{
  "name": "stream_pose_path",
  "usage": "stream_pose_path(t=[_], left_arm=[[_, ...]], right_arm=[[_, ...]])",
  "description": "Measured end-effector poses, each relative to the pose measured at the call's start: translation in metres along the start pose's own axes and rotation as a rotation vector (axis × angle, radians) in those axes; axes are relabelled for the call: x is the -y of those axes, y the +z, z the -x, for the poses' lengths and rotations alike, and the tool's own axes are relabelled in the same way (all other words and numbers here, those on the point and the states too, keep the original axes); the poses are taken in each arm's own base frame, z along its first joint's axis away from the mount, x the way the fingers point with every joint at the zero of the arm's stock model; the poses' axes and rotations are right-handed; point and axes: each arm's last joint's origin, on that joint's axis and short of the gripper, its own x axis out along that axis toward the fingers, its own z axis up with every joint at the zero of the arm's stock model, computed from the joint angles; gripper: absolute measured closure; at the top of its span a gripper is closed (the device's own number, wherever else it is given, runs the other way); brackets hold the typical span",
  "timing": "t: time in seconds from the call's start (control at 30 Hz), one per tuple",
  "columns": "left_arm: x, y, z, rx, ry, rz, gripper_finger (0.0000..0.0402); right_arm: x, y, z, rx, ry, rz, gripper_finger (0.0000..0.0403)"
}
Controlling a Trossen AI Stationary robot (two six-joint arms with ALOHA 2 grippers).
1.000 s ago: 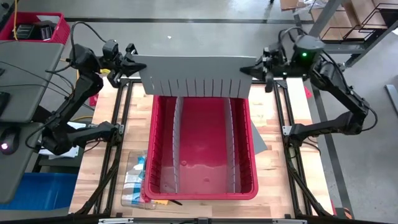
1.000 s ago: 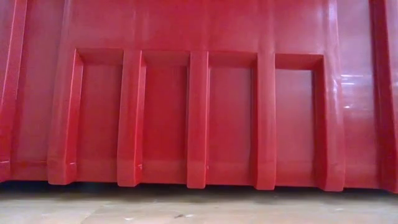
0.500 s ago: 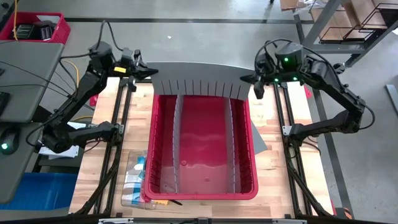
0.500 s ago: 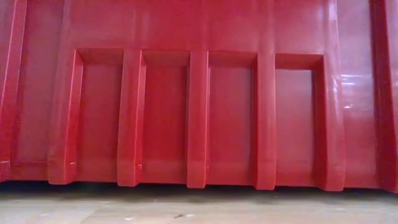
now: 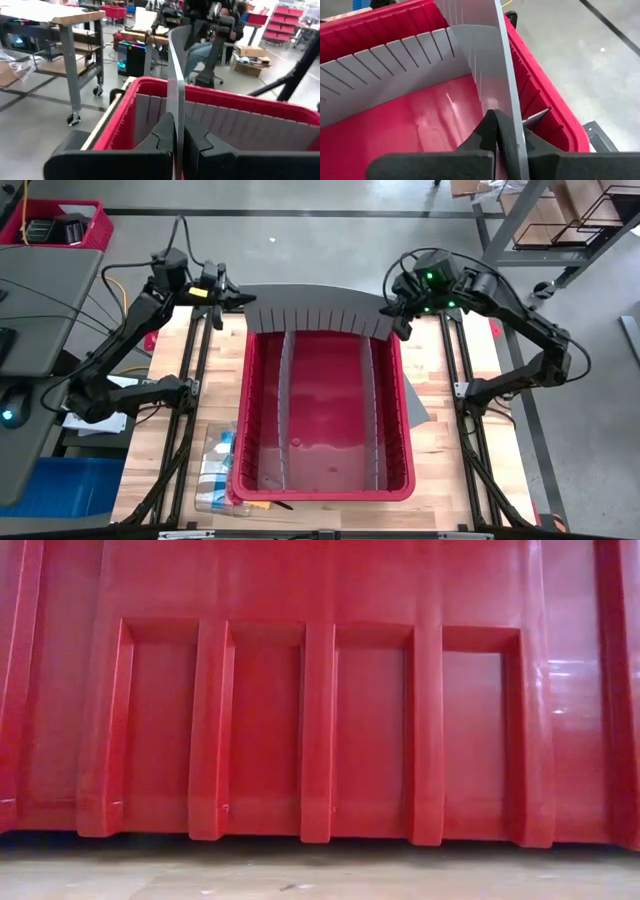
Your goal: Sort Items/Unsort Items
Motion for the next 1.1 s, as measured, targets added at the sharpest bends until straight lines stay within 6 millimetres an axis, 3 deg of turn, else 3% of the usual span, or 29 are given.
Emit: stream_pose_path(t=[0.2, 0.43, 0.87, 1.1], left_arm=[[0.013, -0.005, -0.005, -0.069, 0.042, -0.074, 0.0401], [0.014, -0.012, -0.011, -0.150, 0.111, -0.169, 0.0401], [0.034, -0.012, 0.003, -0.169, 0.074, -0.147, 0.0401], [0.030, -0.016, 0.001, -0.212, 0.108, -0.172, 0.0401]], right_arm=[[-0.013, -0.002, 0.011, 0.019, 0.021, 0.029, 0.0403], [-0.019, -0.004, 0.011, -0.009, 0.004, 0.063, 0.0403], [-0.022, -0.002, 0.011, 0.018, 0.045, 0.027, 0.0403], [-0.022, 0.001, 0.011, 0.046, 0.040, 0.020, 0.0403]])
